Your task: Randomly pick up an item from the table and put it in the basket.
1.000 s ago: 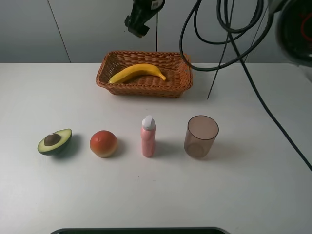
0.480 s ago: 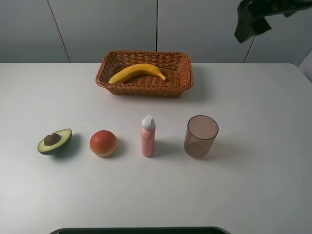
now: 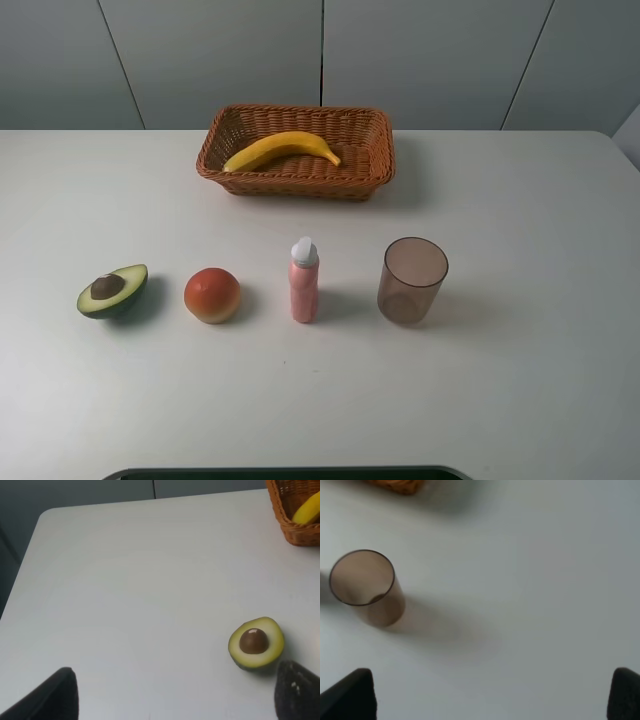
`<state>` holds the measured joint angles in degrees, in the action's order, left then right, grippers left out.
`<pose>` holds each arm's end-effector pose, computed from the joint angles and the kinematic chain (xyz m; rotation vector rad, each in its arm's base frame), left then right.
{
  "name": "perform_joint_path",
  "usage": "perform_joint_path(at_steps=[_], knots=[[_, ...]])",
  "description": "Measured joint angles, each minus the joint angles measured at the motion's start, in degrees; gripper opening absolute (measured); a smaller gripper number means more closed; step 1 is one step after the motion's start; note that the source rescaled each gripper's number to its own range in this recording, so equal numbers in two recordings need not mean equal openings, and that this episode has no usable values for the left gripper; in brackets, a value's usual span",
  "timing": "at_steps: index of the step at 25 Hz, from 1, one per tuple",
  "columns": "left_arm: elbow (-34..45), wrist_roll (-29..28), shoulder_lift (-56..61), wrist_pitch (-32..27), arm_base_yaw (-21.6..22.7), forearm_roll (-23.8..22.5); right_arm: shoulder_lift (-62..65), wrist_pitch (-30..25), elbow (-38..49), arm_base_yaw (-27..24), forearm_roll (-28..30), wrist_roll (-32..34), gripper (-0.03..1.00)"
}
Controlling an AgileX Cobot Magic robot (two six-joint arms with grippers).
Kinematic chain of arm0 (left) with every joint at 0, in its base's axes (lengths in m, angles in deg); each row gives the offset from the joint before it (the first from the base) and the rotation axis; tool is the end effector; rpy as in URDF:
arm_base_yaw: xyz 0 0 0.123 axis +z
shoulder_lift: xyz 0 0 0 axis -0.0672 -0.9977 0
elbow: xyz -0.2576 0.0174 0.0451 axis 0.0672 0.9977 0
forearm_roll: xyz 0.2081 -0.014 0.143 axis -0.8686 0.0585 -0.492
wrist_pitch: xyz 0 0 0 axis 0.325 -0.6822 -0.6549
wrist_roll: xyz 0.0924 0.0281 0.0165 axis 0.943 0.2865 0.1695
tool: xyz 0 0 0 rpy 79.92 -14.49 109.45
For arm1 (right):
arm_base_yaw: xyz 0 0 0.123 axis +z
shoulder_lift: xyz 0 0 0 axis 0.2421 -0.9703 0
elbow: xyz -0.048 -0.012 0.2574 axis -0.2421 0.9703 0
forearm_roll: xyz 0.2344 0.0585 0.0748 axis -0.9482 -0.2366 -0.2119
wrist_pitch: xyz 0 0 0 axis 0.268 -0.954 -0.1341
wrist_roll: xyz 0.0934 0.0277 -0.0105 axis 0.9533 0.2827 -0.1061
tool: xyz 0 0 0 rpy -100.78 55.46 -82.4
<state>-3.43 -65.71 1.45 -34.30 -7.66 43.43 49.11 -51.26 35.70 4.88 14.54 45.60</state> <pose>0.0241 0.0033 0.2766 0.1523 2.0437 -0.0420 0.0609 0.0095 0.3152 -0.2997 2.3139 0.0498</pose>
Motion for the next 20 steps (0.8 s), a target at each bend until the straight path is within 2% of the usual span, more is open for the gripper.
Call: perform_joint_path(at_steps=[7,12,17,20], knots=[[0.0,0.0,0.0,0.0,0.0,0.0,20.48,-0.61,6.71,0.0,-0.64,0.63,1.0],[0.0,0.0,0.0,0.0,0.0,0.0,21.37,-0.34,9.39,0.0,-1.8,0.96,1.0],[0.0,0.0,0.0,0.0,0.0,0.0,21.37,5.58,12.54,0.0,-2.87,1.07,1.0],[0.0,0.0,0.0,0.0,0.0,0.0,21.45,6.62,12.79,-1.09,-2.98,1.16,1.0]])
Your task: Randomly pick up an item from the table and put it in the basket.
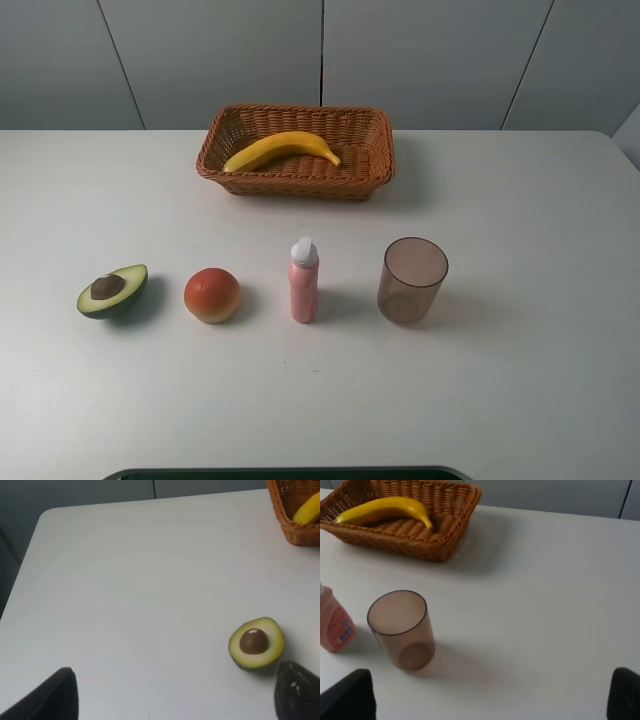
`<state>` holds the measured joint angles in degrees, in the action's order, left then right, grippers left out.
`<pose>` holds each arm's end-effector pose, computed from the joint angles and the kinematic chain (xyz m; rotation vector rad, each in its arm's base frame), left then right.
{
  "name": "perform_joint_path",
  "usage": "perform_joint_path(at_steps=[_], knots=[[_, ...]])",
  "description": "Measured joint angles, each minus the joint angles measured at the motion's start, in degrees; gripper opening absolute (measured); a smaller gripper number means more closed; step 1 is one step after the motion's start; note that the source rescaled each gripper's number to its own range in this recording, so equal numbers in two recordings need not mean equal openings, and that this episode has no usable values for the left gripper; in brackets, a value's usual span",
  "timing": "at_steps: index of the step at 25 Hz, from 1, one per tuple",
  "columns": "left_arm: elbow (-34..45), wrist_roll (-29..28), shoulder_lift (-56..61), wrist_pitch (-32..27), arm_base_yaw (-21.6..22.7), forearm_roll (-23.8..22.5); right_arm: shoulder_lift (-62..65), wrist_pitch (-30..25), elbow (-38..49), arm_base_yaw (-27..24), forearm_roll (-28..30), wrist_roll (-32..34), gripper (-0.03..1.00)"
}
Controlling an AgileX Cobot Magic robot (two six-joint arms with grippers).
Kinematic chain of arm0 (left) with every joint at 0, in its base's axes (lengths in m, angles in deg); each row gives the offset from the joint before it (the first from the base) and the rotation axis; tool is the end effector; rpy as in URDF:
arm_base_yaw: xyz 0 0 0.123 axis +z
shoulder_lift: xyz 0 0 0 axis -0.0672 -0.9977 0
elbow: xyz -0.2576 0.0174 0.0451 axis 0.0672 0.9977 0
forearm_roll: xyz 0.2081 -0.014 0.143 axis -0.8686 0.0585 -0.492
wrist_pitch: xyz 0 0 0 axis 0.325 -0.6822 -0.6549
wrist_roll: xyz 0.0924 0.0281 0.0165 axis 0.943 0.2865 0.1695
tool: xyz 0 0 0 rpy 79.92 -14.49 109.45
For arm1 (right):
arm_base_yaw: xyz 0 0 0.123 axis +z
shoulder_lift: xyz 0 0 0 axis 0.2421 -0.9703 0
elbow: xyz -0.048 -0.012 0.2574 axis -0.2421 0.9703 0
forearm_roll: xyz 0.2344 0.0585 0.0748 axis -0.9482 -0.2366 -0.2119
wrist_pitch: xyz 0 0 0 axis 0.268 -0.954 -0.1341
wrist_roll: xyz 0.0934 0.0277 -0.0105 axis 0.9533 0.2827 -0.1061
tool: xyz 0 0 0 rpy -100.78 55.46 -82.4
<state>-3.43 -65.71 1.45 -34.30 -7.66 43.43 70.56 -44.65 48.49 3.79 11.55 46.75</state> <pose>0.0241 0.0033 0.2766 0.1523 2.0437 -0.0420 0.0229 0.0015 0.2749 -0.2276 2.0641 0.1663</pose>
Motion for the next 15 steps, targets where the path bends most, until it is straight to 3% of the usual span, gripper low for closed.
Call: perform_joint_path(at_steps=[10,15], knots=[[0.0,0.0,0.0,0.0,0.0,0.0,0.13,0.27,0.0,-20.55,0.0,0.0,1.0],[0.0,0.0,0.0,0.0,0.0,0.0,0.13,0.27,0.0,-21.47,0.0,0.0,1.0]])
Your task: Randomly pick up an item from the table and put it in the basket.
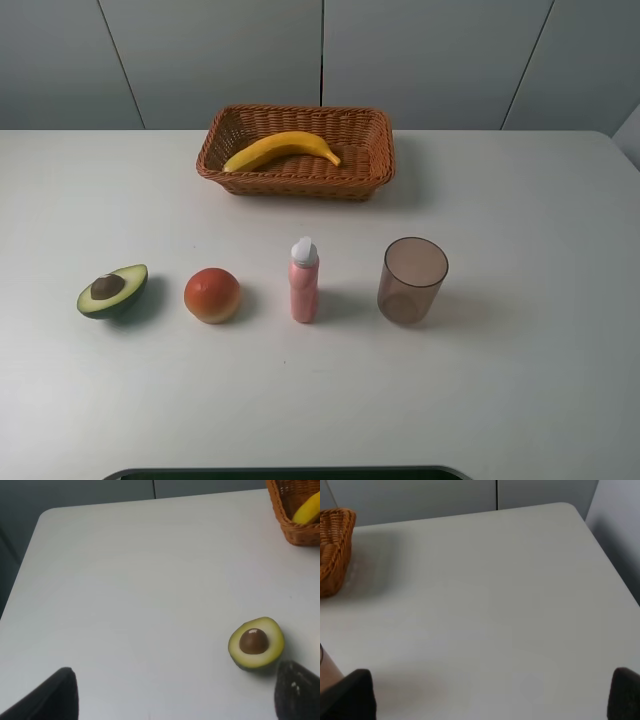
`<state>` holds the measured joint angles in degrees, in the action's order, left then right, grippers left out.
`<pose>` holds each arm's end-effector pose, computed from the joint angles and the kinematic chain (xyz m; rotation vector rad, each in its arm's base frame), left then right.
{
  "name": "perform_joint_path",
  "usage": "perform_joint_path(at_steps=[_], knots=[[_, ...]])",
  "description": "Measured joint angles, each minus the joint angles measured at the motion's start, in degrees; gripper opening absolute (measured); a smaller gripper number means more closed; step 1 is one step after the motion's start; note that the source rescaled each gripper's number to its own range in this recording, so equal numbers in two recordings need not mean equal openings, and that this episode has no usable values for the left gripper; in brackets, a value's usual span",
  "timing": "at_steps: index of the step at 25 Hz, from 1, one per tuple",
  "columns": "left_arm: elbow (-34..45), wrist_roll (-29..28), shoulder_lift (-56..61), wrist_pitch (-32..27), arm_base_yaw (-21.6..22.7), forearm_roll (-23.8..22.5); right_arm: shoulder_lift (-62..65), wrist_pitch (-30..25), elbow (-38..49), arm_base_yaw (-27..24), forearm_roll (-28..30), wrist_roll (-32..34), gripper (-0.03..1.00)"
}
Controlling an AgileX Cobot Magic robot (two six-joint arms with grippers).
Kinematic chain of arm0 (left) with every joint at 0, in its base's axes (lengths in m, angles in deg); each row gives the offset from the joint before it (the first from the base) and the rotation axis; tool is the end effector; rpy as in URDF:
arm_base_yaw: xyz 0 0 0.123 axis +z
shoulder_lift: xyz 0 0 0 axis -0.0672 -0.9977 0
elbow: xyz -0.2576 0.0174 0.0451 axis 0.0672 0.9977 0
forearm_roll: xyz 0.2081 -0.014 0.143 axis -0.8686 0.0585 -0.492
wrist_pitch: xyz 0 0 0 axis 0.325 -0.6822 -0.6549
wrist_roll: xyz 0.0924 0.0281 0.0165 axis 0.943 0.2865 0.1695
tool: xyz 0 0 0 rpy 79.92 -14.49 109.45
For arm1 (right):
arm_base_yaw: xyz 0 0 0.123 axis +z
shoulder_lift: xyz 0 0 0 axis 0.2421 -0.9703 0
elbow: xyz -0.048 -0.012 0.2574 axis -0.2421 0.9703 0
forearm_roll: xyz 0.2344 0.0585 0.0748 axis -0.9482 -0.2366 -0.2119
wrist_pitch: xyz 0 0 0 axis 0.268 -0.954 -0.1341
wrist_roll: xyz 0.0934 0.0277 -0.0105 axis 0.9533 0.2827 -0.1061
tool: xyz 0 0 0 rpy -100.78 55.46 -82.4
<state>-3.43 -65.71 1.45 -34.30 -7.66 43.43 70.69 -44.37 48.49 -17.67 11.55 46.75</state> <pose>0.0241 0.0033 0.2766 0.1523 2.0437 -0.0420 0.0218 -0.0070 0.2754 0.1597 2.0597 -0.0632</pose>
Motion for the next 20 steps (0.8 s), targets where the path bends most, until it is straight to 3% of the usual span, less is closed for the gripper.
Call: perform_joint_path(at_steps=[7,20], knots=[[0.0,0.0,0.0,0.0,0.0,0.0,0.0,0.0,0.0,3.72,0.0,0.14,1.0],[0.0,0.0,0.0,0.0,0.0,0.0,0.0,0.0,0.0,4.17,0.0,0.14,1.0]])
